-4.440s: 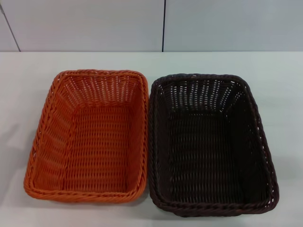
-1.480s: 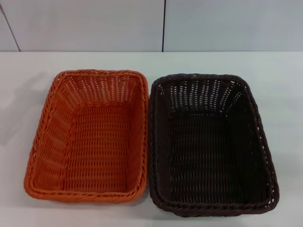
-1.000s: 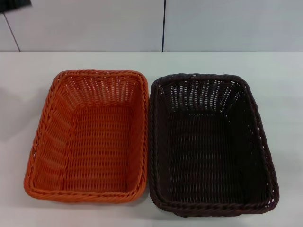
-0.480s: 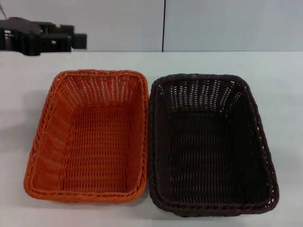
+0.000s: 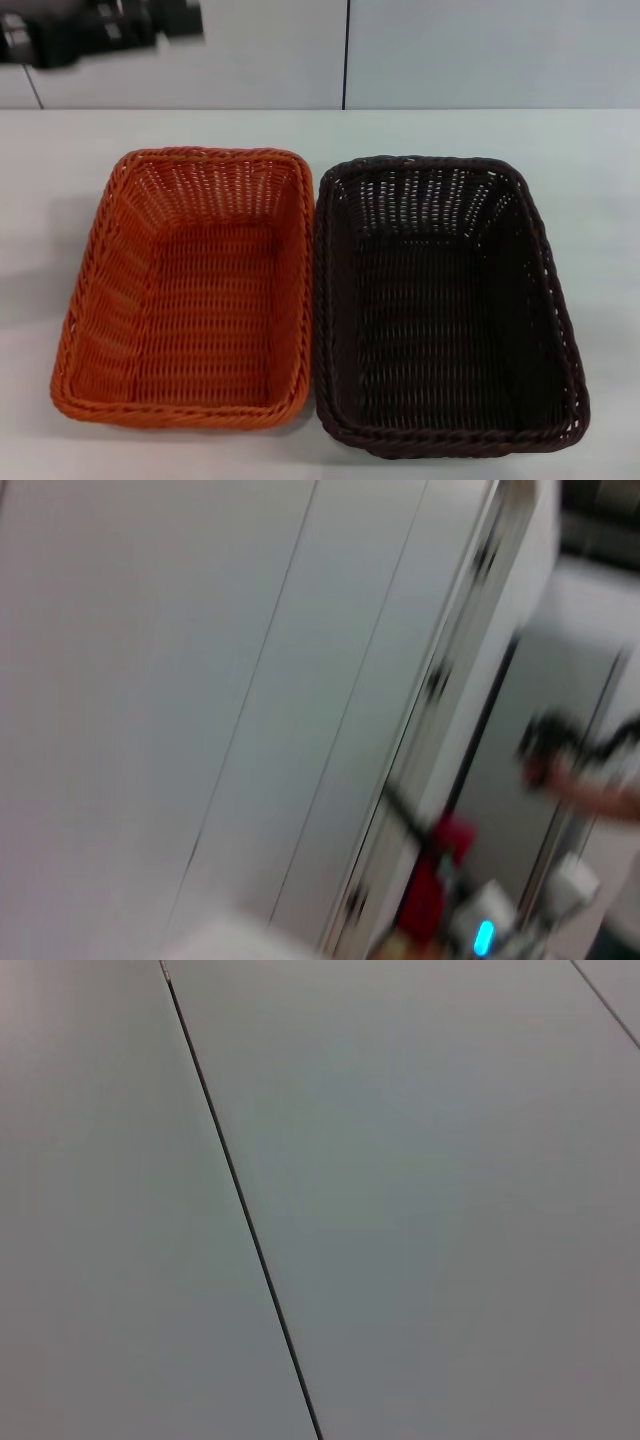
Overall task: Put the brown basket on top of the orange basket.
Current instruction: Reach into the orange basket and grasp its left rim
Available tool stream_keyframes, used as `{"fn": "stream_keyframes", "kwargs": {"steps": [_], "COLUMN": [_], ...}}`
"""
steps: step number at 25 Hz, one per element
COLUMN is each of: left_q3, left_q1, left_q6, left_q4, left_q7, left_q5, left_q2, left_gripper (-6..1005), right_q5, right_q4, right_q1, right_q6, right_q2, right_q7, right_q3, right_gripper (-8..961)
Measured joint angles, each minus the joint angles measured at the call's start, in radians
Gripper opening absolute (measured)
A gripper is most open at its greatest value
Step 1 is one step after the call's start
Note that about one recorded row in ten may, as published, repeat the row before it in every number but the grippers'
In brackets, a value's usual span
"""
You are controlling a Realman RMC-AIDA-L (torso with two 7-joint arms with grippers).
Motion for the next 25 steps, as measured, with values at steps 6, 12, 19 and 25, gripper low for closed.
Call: {"fn": "stream_keyframes", "kwargs": {"steps": [6,12,19,25], "left_q3": [-0.059,-0.060,-0.065,-0.058], "left_q1": [0.011,0.012,0.020,0.048], "left_q6": [-0.011,0.020,-0.027,-0.193], "left_q4": [-0.101,-0.102,-0.074,0.025], "left_q7": [0.064,0.147,0.175,0.034], "left_q5": [-0.118,-0.144,-0.135,0.073], "left_q2": [0.003,-0.025,-0.033,-0.021], "left_gripper": [607,614,623,630], "right_q5": [0.000,-0.001,-0.001,-0.001], "right_q4": [-0.001,-0.001,-0.001,-0.002], "right_q1": [-0.006,-0.006,-0.002,-0.002], "right_q6": [0.000,0.000,0.000,0.003], "right_q2": [0.000,-0.001,-0.003,-0.008], "right_q7": [0.000,0.000,-0.001,-0.003], "right_q3": [0.000,-0.001,-0.004,0.000], "right_gripper": [526,526,526,526]}}
